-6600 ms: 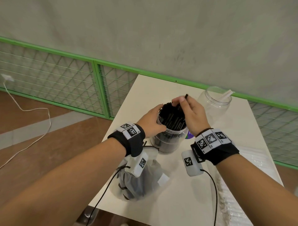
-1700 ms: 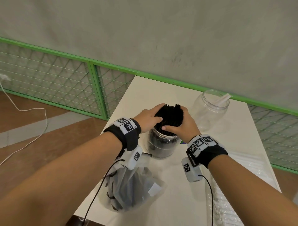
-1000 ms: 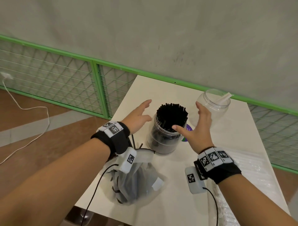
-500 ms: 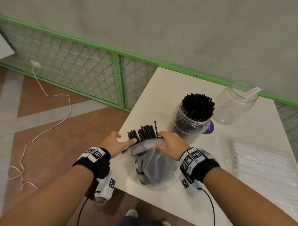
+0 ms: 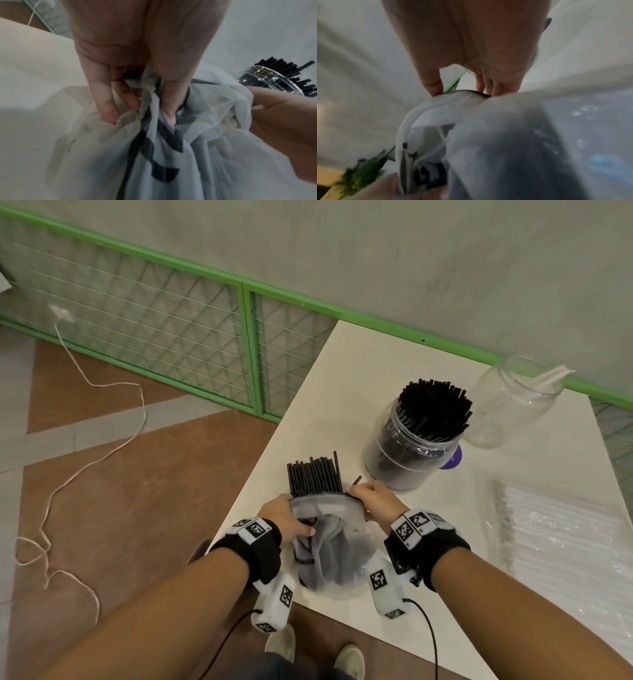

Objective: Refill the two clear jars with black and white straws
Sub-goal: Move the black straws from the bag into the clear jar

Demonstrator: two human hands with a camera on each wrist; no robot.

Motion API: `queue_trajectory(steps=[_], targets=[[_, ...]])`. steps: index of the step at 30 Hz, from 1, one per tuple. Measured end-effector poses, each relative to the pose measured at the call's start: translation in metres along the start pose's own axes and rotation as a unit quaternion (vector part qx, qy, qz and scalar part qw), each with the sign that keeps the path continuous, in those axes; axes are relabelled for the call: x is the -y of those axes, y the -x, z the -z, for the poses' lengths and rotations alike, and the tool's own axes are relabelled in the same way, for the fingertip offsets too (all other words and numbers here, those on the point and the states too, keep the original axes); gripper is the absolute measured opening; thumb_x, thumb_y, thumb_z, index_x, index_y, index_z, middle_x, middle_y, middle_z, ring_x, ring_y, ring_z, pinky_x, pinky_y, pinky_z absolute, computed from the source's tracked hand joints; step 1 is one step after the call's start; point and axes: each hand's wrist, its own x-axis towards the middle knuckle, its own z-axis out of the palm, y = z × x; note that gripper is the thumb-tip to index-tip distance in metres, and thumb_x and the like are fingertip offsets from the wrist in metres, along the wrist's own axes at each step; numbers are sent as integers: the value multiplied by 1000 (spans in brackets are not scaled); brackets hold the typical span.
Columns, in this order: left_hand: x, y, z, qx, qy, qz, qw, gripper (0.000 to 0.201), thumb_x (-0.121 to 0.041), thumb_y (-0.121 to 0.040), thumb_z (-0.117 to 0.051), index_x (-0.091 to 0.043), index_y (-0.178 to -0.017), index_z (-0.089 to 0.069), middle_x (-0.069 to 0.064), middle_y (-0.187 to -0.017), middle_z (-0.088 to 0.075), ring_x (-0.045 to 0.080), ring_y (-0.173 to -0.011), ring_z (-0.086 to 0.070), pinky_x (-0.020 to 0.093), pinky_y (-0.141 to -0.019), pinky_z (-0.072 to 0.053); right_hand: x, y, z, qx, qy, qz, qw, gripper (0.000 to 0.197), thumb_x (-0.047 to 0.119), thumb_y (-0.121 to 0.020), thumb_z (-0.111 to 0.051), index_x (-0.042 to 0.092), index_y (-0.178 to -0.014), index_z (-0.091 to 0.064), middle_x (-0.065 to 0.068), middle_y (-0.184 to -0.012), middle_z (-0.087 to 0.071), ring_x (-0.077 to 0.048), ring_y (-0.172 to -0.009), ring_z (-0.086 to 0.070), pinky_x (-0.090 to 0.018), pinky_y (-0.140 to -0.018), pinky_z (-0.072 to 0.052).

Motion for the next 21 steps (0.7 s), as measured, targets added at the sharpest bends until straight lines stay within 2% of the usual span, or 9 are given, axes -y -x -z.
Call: queue_trajectory(steps=[2, 4, 6, 8, 12, 14, 16, 18, 21], targets=[[1, 1, 0, 2, 43, -26, 999, 56, -24, -66, -84, -18, -110, -50, 4, -101, -64, 24, -92, -62, 29, -67, -49, 0, -4, 0, 0, 6, -27, 1000, 68, 49, -76, -70, 6, -125, -51, -11, -117, -59, -28, -109, -59, -42, -92, -48], [-1, 3, 1, 3, 57, -62, 996, 62, -20, -69, -82, -14, -120, -47, 3, -108, -63, 24, -98, -59, 30, -78, -47, 3, -4, 0, 13, -17, -33, 999, 79, 39, -80, -72, 6, -142, -36, -11, -133, -54, -27, -121, -53, -41, -102, -43], [-4, 5, 2, 0, 77, -96, 992, 66, -16, -72, -80, -9, -125, -41, 2, -115, -59, 26, -108, -56, 32, -87, -45, 6, -2, 1, 42, -58, -12, 997, 76, 19, -85, -71, 9, -147, -28, -9, -133, -56, -22, -123, -51, -33, -100, -40], [-8, 8, 4, -2, 115, -128, 985, 65, -11, -74, -77, -8, -127, -40, 1, -114, -57, 25, -110, -56, 32, -88, -44, 12, 3, 2, 92, -69, 50, 992, 62, -2, -85, -64, 14, -138, -38, -6, -120, -61, -19, -112, -58, -27, -93, -45], [-13, 11, 8, -17, 194, -185, 963, 53, -14, -71, -78, -27, -113, -49, -3, -107, -65, 17, -104, -61, 37, -92, -49, 26, 16, 8, 116, 10, 181, 977, 68, -14, -79, -62, 19, -135, -43, 4, -114, -60, -5, -95, -62, -19, -82, -47], [-15, 12, 11, -37, 203, -200, 958, 46, -19, -70, -76, -33, -106, -51, -3, -104, -66, 15, -100, -62, 38, -90, -50, 36, 23, 15, 95, 53, 221, 969, 65, -10, -79, -66, 23, -131, -45, 11, -107, -61, 6, -81, -60, -12, -73, -47], [-20, 13, 14, -53, 194, -217, 955, 40, -16, -74, -71, -30, -106, -53, -3, -101, -67, 16, -97, -63, 38, -88, -51, 44, 30, 18, 73, 67, 238, 966, 57, 2, -78, -74, 22, -126, -49, 9, -107, -62, 1, -87, -60, -11, -76, -47], [-26, 14, 16, -61, 169, -231, 956, 35, -10, -80, -66, -27, -108, -53, -3, -97, -66, 16, -93, -62, 30, -81, -52, 50, 34, 17, 49, 72, 234, 968, 58, 19, -74, -81, 19, -123, -50, 1, -116, -60, -11, -104, -58, -20, -89, -47], [-33, 17, 19, -69, 137, -248, 957, 30, -16, -83, -65, -24, -109, -51, -6, -95, -64, 11, -88, -60, 22, -73, -48, 51, 33, 11, -35, 187, 262, 946, 70, 42, -63, -85, 22, -121, -50, 1, -116, -50, -17, -112, -46, -36, -99, -41]])
